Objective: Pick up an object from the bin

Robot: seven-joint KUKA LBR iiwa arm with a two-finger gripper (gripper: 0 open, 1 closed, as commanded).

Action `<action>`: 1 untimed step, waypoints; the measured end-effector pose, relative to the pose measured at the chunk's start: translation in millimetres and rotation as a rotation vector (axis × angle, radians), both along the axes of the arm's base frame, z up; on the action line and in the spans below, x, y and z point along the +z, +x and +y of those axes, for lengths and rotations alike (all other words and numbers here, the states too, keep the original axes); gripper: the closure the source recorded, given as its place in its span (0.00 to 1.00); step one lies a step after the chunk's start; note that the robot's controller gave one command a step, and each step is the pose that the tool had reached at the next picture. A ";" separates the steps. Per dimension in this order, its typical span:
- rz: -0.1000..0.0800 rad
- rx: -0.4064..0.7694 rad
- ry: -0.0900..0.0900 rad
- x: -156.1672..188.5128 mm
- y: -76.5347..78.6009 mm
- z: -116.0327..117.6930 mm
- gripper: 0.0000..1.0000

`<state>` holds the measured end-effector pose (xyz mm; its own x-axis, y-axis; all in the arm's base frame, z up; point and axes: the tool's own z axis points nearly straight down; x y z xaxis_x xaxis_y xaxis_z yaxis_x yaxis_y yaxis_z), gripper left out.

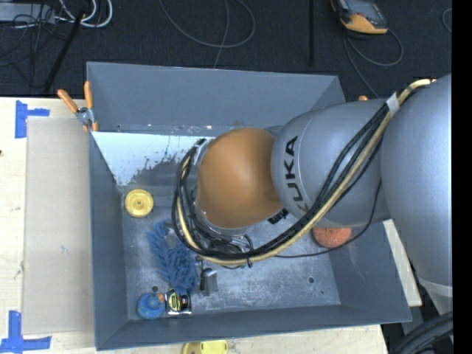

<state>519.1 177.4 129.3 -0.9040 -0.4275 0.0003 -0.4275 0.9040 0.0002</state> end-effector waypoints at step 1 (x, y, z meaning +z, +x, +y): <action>0.004 -0.039 -0.001 -4.6 -2.9 -15.2 0.00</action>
Offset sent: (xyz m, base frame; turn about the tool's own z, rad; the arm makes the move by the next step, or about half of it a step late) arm -0.0131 -0.0110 -0.0349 0.0438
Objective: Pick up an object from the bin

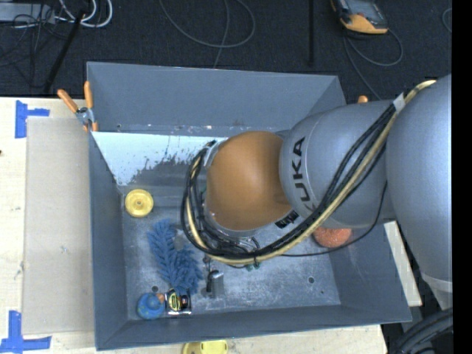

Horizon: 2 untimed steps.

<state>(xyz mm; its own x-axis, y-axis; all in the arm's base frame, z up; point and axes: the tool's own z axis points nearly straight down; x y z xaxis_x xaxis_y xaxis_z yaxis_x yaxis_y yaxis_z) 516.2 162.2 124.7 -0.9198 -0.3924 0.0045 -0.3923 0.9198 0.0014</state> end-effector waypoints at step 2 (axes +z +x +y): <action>-0.010 0.190 0.004 -35.5 -20.6 20.9 1.00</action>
Offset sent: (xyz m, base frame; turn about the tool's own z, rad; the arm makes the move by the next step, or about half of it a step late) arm -0.0225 0.0202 -0.0366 -0.1946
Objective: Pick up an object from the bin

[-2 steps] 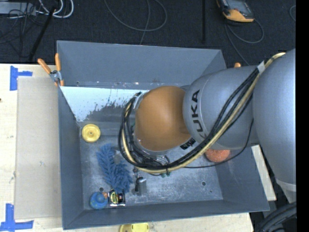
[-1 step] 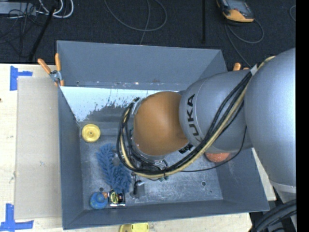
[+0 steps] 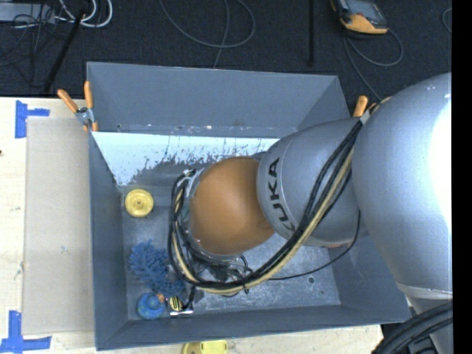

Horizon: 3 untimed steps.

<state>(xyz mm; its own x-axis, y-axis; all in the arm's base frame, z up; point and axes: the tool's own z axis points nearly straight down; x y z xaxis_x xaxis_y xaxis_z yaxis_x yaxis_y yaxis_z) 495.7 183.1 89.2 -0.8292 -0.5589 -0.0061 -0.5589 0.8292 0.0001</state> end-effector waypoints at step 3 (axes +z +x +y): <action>-0.005 0.029 0.000 37.8 -0.2 -7.5 1.00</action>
Offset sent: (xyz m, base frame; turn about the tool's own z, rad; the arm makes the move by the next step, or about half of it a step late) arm -0.0211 -0.0094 0.0570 -0.0234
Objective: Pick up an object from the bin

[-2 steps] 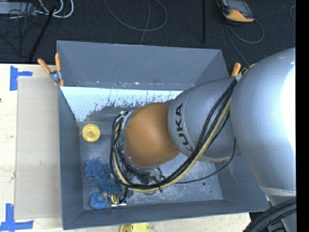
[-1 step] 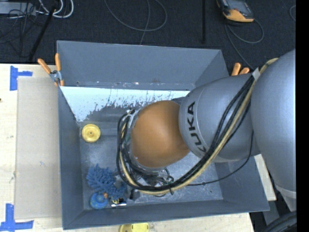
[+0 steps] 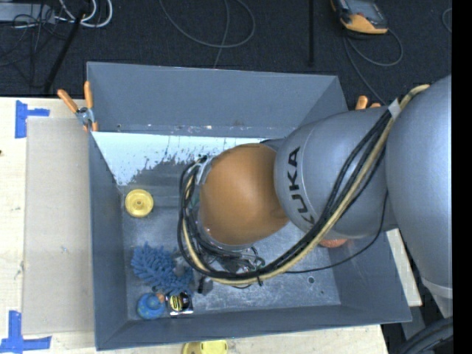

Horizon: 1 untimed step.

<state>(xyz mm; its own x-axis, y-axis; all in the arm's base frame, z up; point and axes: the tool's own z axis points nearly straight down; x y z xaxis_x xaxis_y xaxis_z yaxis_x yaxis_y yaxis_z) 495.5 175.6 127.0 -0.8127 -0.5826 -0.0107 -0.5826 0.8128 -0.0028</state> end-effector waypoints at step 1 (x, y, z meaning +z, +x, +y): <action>0.022 0.008 -0.007 21.6 -3.5 2.3 1.00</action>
Offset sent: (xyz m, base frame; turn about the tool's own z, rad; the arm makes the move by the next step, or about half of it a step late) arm 0.0279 0.0117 0.2240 -0.0182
